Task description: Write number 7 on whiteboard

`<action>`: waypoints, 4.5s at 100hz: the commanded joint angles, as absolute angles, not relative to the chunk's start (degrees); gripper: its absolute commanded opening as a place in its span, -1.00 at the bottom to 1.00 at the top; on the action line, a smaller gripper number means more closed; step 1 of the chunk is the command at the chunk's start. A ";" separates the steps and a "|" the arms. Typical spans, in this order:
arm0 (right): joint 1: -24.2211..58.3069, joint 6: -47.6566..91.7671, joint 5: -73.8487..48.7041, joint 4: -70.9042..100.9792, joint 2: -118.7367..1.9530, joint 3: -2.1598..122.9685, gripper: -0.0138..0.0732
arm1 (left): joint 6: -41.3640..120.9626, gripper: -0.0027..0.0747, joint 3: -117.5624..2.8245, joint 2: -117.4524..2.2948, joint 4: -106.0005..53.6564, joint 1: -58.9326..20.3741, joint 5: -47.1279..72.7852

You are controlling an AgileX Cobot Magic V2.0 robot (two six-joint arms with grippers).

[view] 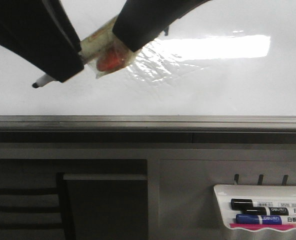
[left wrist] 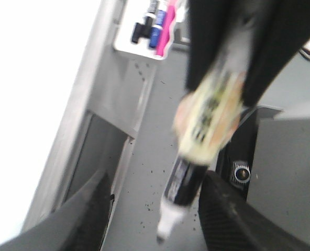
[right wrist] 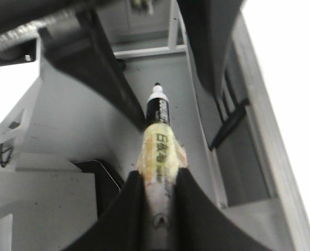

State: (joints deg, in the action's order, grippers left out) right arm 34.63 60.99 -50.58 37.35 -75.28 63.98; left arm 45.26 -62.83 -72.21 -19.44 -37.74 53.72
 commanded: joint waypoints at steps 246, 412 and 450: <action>26.15 9.06 -42.41 8.90 -80.63 64.60 -0.81 | 35.76 0.01 -42.56 -43.56 -27.81 -18.79 30.61; 36.22 44.03 -64.01 10.81 -58.16 70.84 -0.81 | 70.39 -0.16 -74.73 -82.32 -43.09 -46.41 45.48; 36.22 44.03 -64.54 11.06 -58.16 70.84 -0.80 | 70.39 -0.81 -74.73 -82.32 -43.44 -46.41 44.98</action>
State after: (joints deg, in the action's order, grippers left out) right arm 36.27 43.51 -66.30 10.31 -59.10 69.01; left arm 70.68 -72.74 -84.16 -40.66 -45.94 47.65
